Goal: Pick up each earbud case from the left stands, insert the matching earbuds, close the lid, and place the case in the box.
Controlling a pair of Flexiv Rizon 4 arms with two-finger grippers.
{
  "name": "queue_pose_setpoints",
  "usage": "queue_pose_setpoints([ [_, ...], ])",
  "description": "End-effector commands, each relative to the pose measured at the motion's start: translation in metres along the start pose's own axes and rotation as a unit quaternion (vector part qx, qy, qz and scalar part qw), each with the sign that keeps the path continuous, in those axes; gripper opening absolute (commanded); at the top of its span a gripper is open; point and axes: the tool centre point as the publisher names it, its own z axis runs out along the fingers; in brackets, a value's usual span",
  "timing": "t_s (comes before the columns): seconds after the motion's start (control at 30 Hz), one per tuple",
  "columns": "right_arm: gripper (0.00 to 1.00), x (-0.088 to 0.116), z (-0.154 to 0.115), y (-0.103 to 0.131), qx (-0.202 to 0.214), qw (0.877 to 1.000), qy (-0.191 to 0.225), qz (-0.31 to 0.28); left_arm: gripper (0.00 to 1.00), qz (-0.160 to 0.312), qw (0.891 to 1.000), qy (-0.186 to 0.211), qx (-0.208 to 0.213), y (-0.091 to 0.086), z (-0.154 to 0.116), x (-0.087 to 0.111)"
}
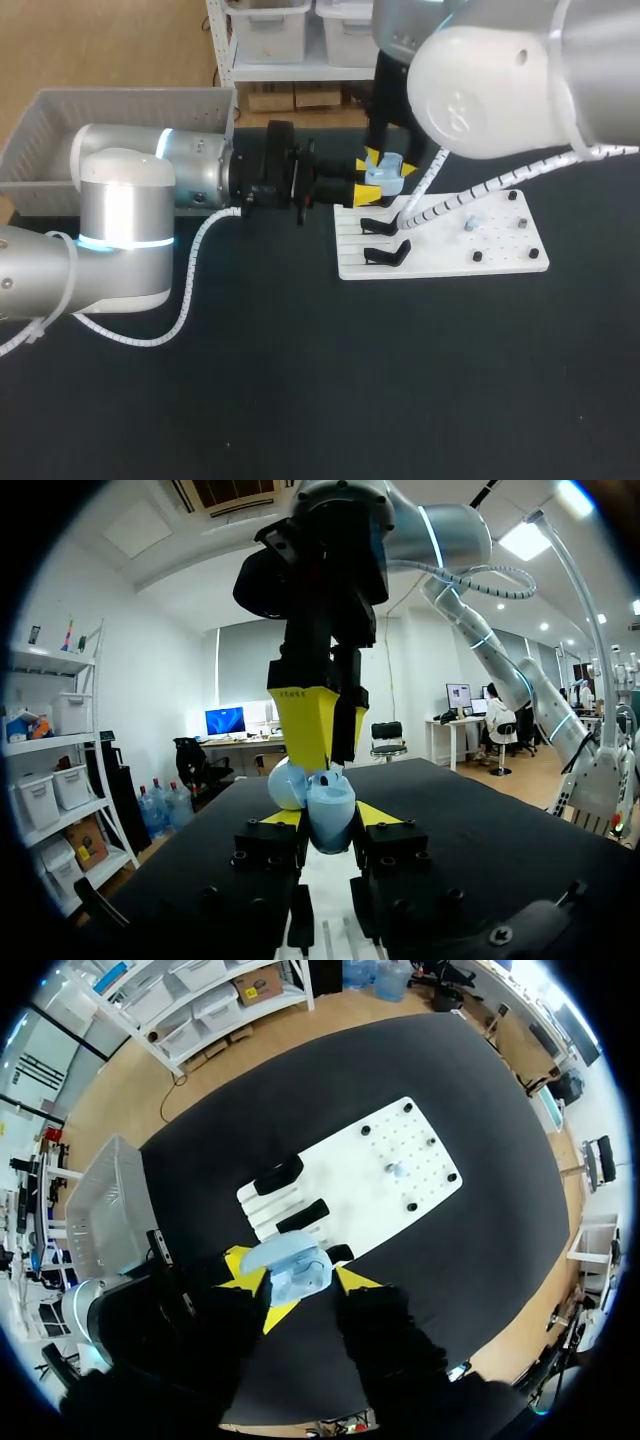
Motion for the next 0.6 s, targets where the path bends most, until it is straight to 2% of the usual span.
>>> queue_pose_setpoints([
  [0.03, 0.98, 0.007, -0.013, -0.008, -0.015, 1.0, -0.004, -0.001, 0.0, 0.002, 1.0, -0.001, -0.003, -0.003, 0.0, 0.0],
  [0.07, 0.97, 0.01, -0.02, -0.011, -0.027, 1.0, -0.004, -0.001, 0.0, 0.002, 1.0, -0.001, -0.003, -0.003, 0.0, 0.0],
  [0.13, 0.86, 0.014, -0.027, -0.019, -0.043, 0.999, -0.006, -0.009, 0.0, 0.002, 1.0, -0.001, -0.003, -0.003, 0.0, 0.0],
  [0.23, 0.78, 0.014, -0.032, -0.036, -0.075, 0.997, -0.009, -0.021, 0.0, 0.002, 1.0, -0.001, -0.003, -0.003, 0.0, 0.0],
  [0.33, 0.65, 0.005, -0.031, -0.056, -0.096, 0.995, -0.027, -0.029, 0.0, 0.002, 1.0, -0.001, -0.003, -0.003, 0.0, 0.0],
  [0.4, 0.64, 0.0, -0.032, -0.067, -0.103, 0.993, -0.05, -0.036, 0.0, 0.002, 1.0, -0.001, -0.003, -0.003, 0.0, 0.0],
  [0.43, 0.53, -0.004, -0.031, -0.074, -0.11, 0.992, -0.051, -0.032, 0.0, 0.002, 1.0, -0.001, -0.003, -0.003, 0.0, 0.0],
  [0.47, 0.5, -0.009, -0.029, -0.08, -0.114, 0.991, -0.056, -0.035, 0.0, 0.002, 1.0, -0.001, -0.003, -0.003, 0.0, 0.0],
  [0.6, 0.5, -0.021, -0.021, -0.098, -0.106, 0.992, -0.059, -0.045, 0.0, 0.002, 1.0, -0.001, -0.003, -0.003, 0.0, 0.0],
])
